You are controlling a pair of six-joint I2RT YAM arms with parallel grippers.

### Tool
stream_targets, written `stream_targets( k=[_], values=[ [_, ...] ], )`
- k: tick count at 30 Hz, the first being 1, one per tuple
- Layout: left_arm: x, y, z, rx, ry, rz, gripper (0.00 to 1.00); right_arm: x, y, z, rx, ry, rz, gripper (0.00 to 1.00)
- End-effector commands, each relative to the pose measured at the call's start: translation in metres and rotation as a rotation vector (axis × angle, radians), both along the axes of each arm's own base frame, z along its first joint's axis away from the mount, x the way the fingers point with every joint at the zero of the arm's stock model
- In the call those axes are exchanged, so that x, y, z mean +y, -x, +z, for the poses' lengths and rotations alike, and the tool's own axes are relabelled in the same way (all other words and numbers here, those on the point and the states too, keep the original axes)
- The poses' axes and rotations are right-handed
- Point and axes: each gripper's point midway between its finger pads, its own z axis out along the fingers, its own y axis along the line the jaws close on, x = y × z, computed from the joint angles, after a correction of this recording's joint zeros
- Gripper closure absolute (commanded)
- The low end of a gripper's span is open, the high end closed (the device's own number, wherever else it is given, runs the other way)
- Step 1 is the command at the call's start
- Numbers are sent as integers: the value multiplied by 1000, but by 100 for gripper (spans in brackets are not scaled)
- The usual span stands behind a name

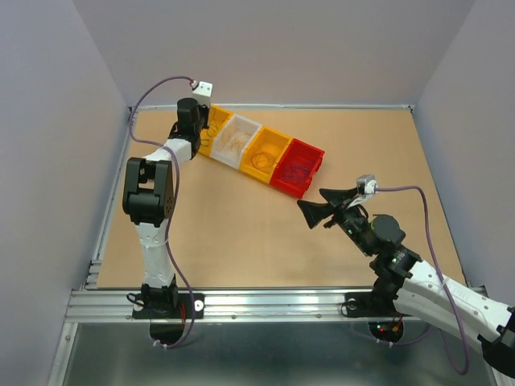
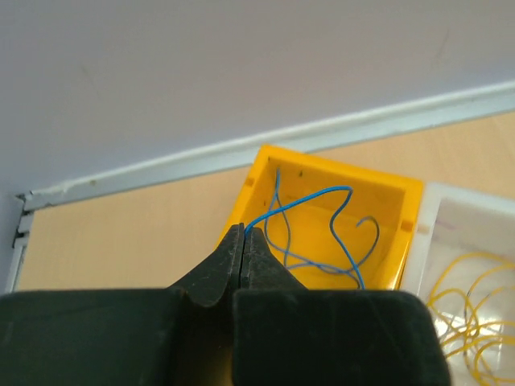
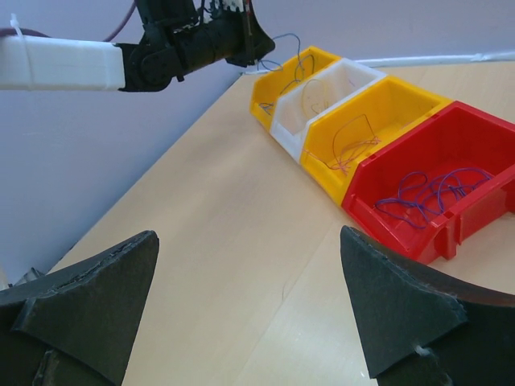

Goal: Untangle the cables

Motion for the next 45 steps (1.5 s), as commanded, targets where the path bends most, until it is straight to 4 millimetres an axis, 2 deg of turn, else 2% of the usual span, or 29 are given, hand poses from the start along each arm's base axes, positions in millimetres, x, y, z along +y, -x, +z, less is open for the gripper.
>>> stream_targets(
  k=[1, 7, 8, 11, 16, 18, 19, 21, 22, 23, 25, 26, 28, 29, 30, 32, 35, 36, 38, 39, 40, 41, 42, 45],
  values=[
    [5, 5, 9, 1, -73, 2, 100, 3, 2, -5, 11, 10, 18, 1],
    [-1, 14, -38, 220, -163, -75, 100, 5, 1, -8, 26, 16, 19, 1],
    [-2, 11, -53, 293, -179, -84, 100, 6, 1, -9, 29, 17, 21, 1],
    [-9, 0, -74, 403, -173, -114, 100, 9, -1, -11, 38, 22, 27, 1],
    [-30, -14, -95, 471, -118, -207, 100, 12, 0, -16, 54, 24, 42, 1],
    [-33, -15, -95, 492, -110, -224, 100, 12, 0, -20, 63, 24, 40, 1],
    [-34, -16, -92, 490, -114, -229, 97, 11, 0, -25, 76, 25, 34, 1],
    [-30, -15, -72, 458, -102, -222, 86, 8, -2, -30, 89, 25, 15, 1],
    [-30, -14, -60, 433, -92, -234, 73, 8, -3, -34, 98, 32, 10, 1],
    [-28, -11, -37, 396, -79, -239, 65, 7, -4, -37, 104, 35, 1, 1],
    [-25, -6, -15, 367, -78, -239, 47, 7, -6, -38, 111, 36, -9, 1],
    [-24, 1, 4, 349, -85, -241, 43, 8, -7, -40, 116, 39, -8, 1],
    [-24, 8, 22, 332, -89, -249, 36, 8, -7, -41, 120, 41, -11, 1],
    [-24, 15, 45, 298, -90, -254, 33, 8, -8, -41, 121, 42, -12, 1],
    [-24, 23, 44, 307, -92, -261, 30, 7, -9, -43, 126, 45, -22, 1],
    [-23, 40, 61, 280, -91, -273, 24, 4, -11, -46, 132, 49, -39, 0],
    [-28, 60, 74, 250, -76, -308, 13, -4, -16, -46, 136, 34, -96, 0],
    [-32, 75, 81, 238, -59, -337, 11, -7, -17, -45, 133, 29, -108, 0],
    [-37, 94, 84, 228, -41, -378, 4, -10, -16, -44, 123, 31, -116, 0],
    [-43, 116, 87, 204, -24, -425, 3, -10, -15, -43, 117, 28, -113, 0],
    [-46, 128, 88, 188, -12, -447, 1, -12, -12, -40, 101, 23, -103, 0],
    [-48, 140, 89, 169, 16, -459, 1, -13, -10, -40, 91, 26, -101, 0],
    [-52, 165, 93, 103, 30, -493, 1, -14, -8, -40, 85, 22, -96, 0],
    [-53, 213, 92, -24, 61, -524, 1, -26, -3, -41, 61, 3, -123, 0]
  ],
)
